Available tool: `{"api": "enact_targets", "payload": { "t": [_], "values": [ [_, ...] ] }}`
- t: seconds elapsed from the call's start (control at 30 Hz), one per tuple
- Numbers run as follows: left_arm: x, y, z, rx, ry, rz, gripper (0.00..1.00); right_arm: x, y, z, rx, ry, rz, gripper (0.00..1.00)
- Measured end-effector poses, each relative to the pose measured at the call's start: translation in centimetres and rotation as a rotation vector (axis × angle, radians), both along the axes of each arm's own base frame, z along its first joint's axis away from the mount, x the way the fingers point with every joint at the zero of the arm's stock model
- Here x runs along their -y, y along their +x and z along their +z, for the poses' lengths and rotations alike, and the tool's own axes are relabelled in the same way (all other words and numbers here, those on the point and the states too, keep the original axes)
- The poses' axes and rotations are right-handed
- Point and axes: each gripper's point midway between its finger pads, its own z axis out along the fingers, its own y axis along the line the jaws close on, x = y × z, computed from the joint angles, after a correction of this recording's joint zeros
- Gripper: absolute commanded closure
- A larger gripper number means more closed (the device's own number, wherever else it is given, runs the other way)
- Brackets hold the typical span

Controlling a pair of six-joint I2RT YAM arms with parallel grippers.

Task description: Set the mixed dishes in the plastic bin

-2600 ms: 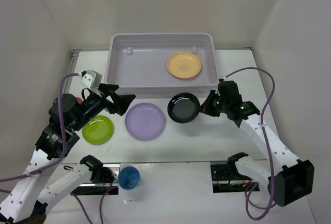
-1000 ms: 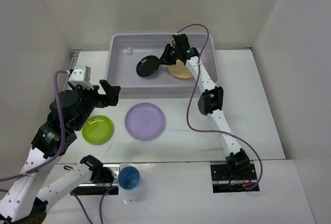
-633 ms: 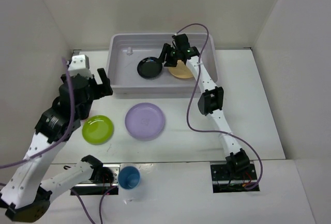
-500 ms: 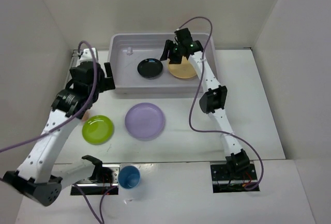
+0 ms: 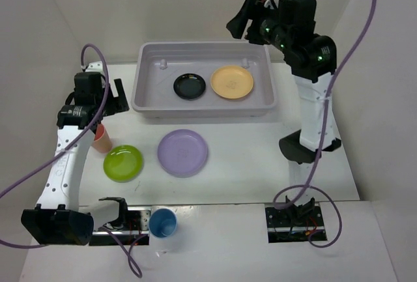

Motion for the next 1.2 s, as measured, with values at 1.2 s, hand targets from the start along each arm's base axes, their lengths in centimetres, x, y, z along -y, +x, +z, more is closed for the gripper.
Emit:
{"api": "enact_targets", "payload": {
  "t": [1.2],
  "values": [
    [-4.7, 0.0, -10.5, -0.285, -0.023, 0.137, 0.15, 0.6, -13.0, -13.6, -0.206, -0.112, 0.286, 0.2]
  ]
}}
